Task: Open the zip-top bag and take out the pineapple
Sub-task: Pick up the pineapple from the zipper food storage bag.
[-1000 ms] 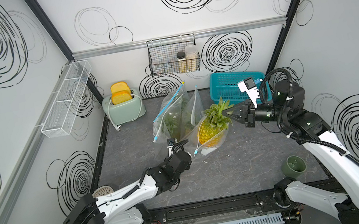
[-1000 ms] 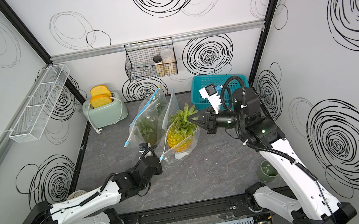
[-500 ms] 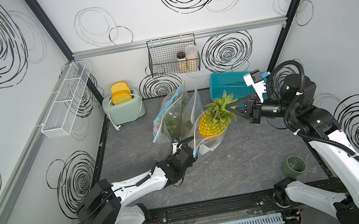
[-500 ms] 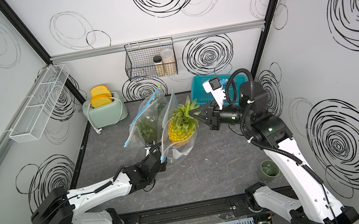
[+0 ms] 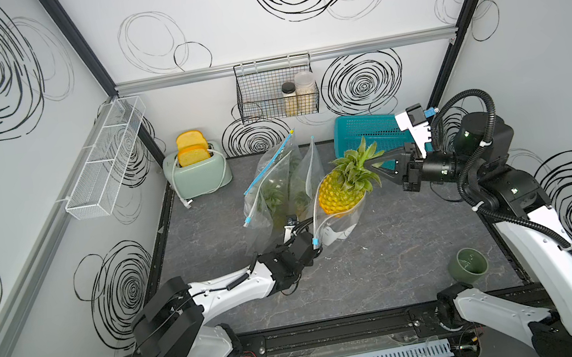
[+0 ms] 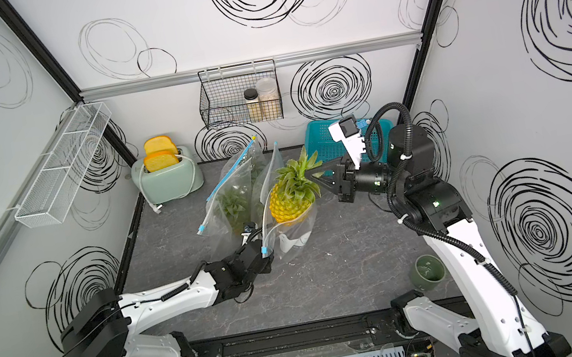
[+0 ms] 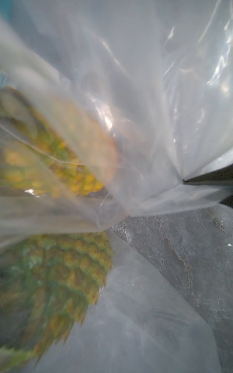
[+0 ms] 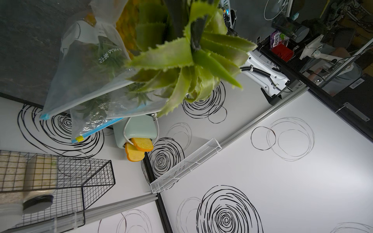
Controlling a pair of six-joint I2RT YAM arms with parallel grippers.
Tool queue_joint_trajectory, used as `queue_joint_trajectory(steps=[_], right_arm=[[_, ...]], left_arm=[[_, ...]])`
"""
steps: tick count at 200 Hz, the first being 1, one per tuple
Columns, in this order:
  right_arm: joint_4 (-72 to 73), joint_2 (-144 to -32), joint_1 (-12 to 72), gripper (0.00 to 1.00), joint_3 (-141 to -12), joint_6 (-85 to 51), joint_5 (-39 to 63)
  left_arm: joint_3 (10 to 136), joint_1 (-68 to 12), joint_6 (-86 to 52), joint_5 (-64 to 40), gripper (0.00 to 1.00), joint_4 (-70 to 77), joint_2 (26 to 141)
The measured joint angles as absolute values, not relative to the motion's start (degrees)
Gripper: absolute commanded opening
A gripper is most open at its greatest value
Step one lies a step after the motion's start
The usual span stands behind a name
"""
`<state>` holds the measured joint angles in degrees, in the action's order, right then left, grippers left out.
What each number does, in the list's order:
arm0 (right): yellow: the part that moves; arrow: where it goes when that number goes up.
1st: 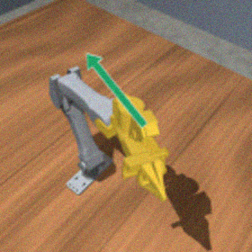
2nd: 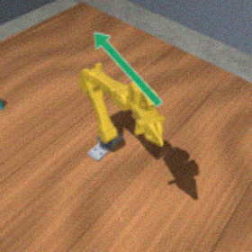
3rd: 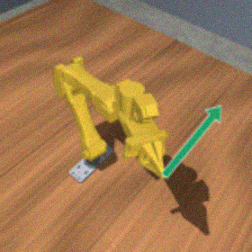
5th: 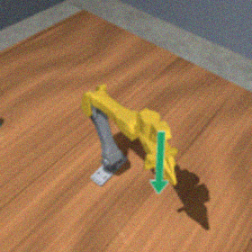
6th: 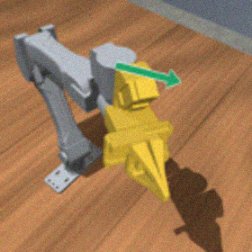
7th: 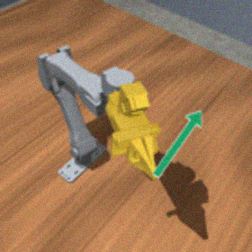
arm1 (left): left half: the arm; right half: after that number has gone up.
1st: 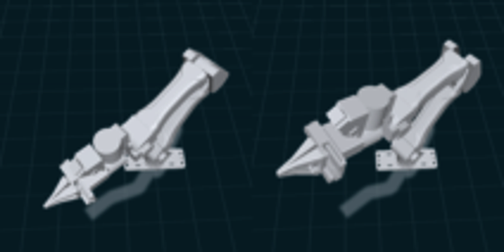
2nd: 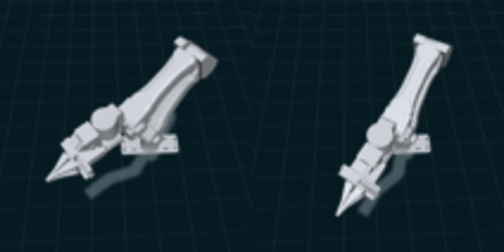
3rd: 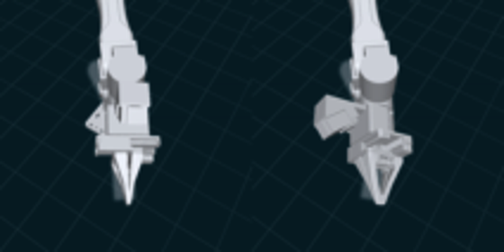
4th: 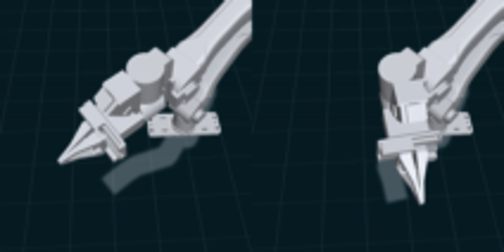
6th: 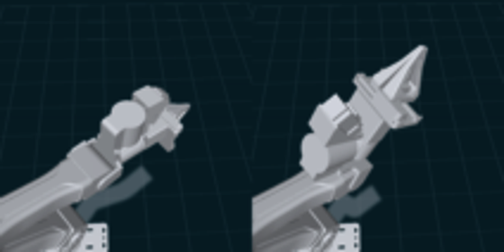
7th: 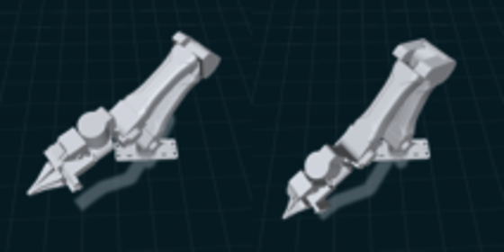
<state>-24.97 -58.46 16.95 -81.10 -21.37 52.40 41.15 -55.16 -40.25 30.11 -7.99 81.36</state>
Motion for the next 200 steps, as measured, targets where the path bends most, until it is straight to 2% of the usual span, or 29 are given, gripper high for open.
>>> queue_joint_trajectory(steps=[132,200], right_arm=[[-24.0,-60.1,16.2,0.0,-82.5,-21.2,52.5],[-23.7,-60.3,15.9,0.0,-82.5,-20.3,52.1]], left_arm=[[41.4,-65.6,-37.8,32.5,0.0,-8.6,81.7],[39.8,-68.0,-37.5,34.8,0.0,-8.7,78.4]])
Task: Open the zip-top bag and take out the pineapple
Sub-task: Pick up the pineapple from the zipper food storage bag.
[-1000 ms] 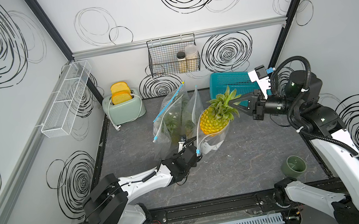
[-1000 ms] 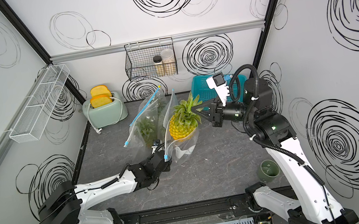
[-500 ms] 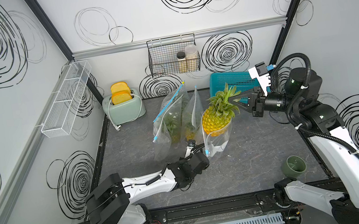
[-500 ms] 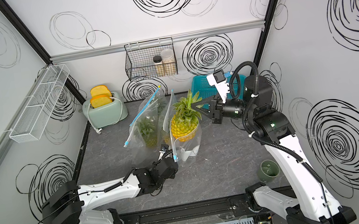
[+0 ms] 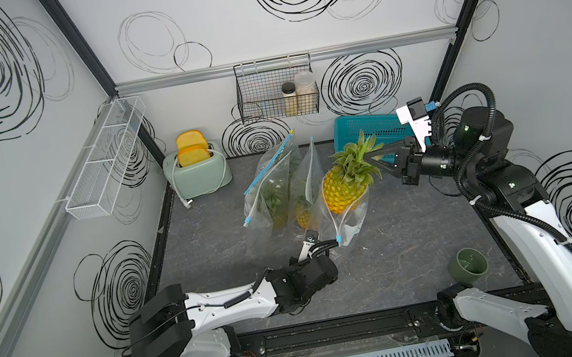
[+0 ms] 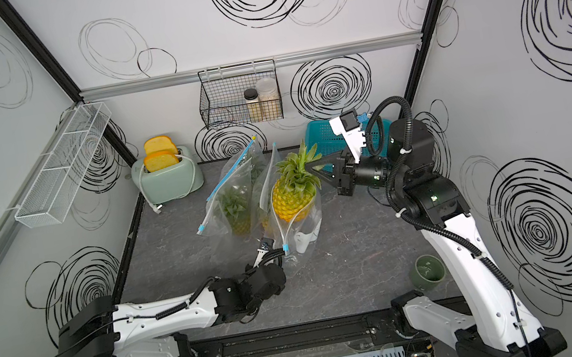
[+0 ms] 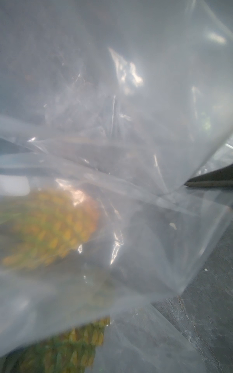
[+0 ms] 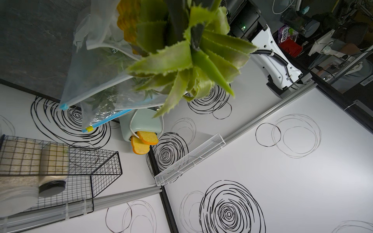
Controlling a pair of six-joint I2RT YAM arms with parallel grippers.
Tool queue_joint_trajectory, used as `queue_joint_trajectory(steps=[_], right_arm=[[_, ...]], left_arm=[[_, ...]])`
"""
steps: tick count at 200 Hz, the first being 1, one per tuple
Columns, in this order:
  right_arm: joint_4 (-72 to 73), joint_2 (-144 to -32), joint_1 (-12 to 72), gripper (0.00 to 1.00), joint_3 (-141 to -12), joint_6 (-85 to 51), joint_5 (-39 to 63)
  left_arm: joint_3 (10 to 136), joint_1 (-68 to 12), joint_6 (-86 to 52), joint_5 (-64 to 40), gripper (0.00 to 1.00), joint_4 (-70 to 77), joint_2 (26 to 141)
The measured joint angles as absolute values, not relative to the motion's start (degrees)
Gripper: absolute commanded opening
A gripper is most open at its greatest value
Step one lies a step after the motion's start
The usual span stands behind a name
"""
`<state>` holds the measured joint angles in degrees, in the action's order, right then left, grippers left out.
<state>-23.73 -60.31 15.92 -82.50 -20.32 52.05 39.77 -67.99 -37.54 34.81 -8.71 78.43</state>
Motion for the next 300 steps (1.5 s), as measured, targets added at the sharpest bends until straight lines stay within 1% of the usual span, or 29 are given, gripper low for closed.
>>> queue_joint_trajectory(steps=[58,141,170,208,272,300], right_arm=[[-24.1,-61.6,15.9,0.0,-83.0,-21.6,53.7],[-24.1,-61.1,14.9,0.0,-83.8,-24.1,55.4],[-24.1,-61.1,14.4,0.0,-83.8,-24.3,55.6],[-25.4,-61.1,13.2,0.0,-85.4,-24.4,55.9],[-25.8,-60.1,12.1,0.0,-85.6,-24.5,56.6],[-25.8,-60.0,11.7,0.0,-85.6,-25.1,56.7]], left_arm=[[41.2,-66.4,-36.8,36.5,0.0,-5.5,86.8],[43.3,-61.7,-33.7,35.8,0.0,-1.5,90.1],[45.8,-60.4,-32.9,35.1,0.0,-1.1,92.9],[47.7,-58.7,-32.5,32.6,0.0,-0.1,95.5],[47.9,-57.6,-31.0,27.4,0.0,3.0,96.3],[51.9,-56.1,-30.1,25.4,0.0,2.3,99.4]])
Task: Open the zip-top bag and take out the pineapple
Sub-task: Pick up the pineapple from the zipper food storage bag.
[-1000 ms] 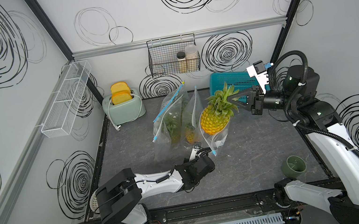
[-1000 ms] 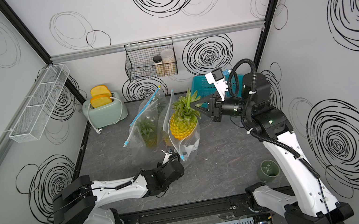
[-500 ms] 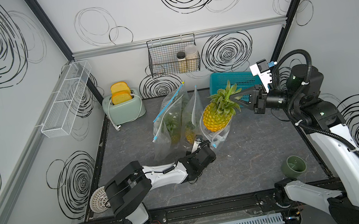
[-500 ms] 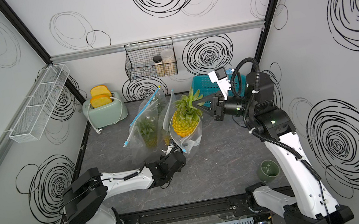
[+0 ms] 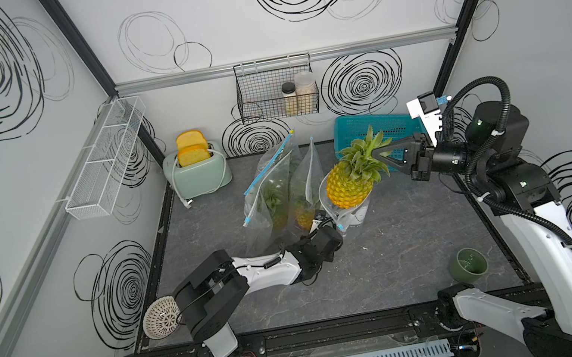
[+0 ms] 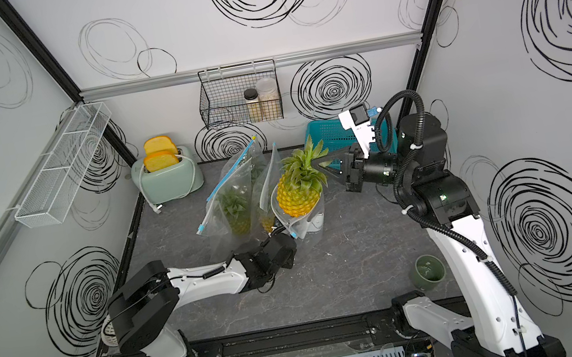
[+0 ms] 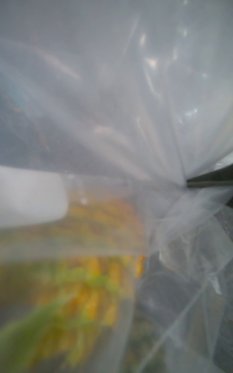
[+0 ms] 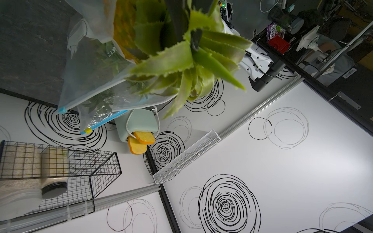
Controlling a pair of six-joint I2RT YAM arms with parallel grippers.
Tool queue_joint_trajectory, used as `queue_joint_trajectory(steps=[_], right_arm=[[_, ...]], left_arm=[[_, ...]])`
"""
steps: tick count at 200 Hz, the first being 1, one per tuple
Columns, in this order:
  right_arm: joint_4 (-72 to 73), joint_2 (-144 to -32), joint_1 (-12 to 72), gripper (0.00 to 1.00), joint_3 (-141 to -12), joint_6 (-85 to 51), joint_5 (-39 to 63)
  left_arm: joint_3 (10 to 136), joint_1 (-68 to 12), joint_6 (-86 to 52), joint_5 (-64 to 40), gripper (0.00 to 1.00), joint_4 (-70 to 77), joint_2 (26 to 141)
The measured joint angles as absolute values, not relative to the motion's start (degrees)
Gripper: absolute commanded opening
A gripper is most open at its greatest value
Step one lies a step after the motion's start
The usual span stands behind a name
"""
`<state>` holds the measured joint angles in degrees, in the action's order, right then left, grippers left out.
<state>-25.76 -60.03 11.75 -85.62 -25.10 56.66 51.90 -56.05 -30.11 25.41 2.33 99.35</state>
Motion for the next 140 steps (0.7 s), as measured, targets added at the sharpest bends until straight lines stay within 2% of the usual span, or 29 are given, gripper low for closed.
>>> queue_joint_trajectory(steps=[140], right_arm=[[-23.8,-57.9,10.5,0.0,-86.0,-26.9,58.4]], left_arm=[[59.6,-54.3,-28.5,14.5,0.0,-4.1,100.2]])
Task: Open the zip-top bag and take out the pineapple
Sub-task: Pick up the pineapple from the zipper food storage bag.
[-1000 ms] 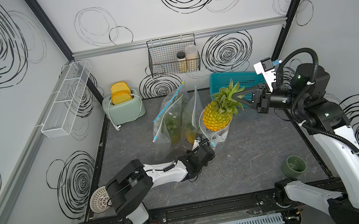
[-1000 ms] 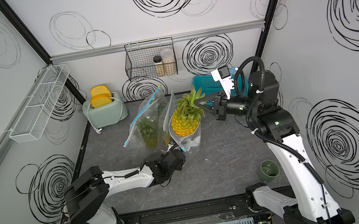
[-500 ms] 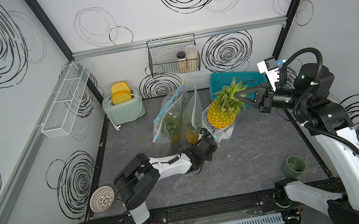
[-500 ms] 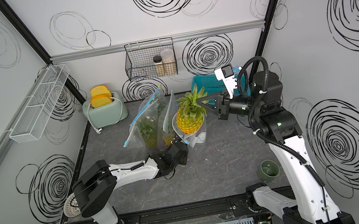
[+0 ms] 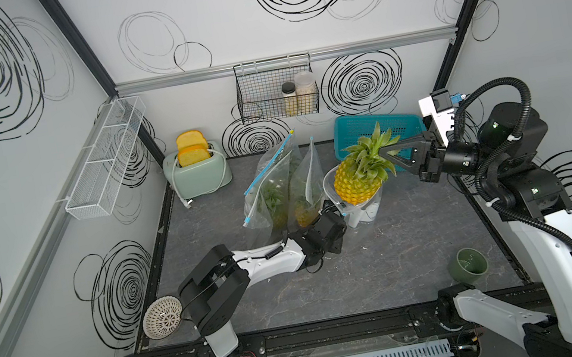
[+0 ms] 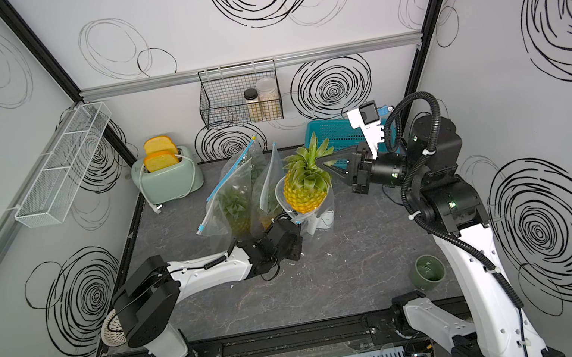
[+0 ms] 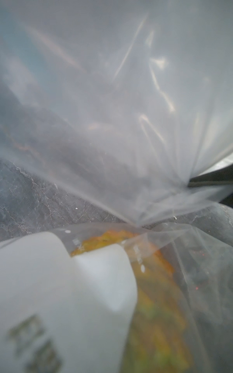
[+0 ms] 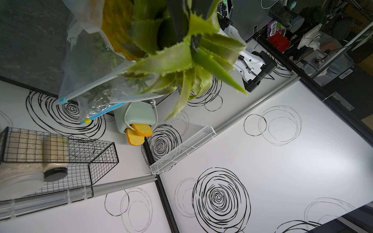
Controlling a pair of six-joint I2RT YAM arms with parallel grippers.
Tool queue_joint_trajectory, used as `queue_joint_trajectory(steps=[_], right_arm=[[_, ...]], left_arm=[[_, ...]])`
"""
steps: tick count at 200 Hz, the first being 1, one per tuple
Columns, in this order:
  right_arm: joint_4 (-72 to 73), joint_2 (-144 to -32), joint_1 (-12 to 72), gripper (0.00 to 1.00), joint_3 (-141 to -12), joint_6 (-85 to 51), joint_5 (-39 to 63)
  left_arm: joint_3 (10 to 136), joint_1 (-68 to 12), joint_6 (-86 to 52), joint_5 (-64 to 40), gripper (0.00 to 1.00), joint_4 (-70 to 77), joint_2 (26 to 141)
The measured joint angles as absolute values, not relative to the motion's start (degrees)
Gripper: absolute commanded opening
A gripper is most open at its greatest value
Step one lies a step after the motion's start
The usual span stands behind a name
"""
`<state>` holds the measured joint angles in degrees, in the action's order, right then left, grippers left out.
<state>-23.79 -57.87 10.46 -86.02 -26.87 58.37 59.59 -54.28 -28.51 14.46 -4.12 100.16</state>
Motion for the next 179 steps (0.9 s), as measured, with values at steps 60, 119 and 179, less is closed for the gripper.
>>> queue_joint_trajectory(steps=[60,119,179], right_arm=[[-23.6,-57.9,10.3,0.0,-88.8,-28.9,59.6],[-19.3,-57.1,10.3,0.0,-87.0,-31.9,61.7],[-13.0,-56.1,10.2,0.0,-84.5,-34.4,63.5]], left_arm=[[64.6,-53.0,-28.5,9.7,0.0,-7.2,101.9],[69.1,-53.0,-28.4,7.6,0.0,-10.7,105.5],[75.2,-53.9,-27.2,11.1,0.0,-18.1,107.0]])
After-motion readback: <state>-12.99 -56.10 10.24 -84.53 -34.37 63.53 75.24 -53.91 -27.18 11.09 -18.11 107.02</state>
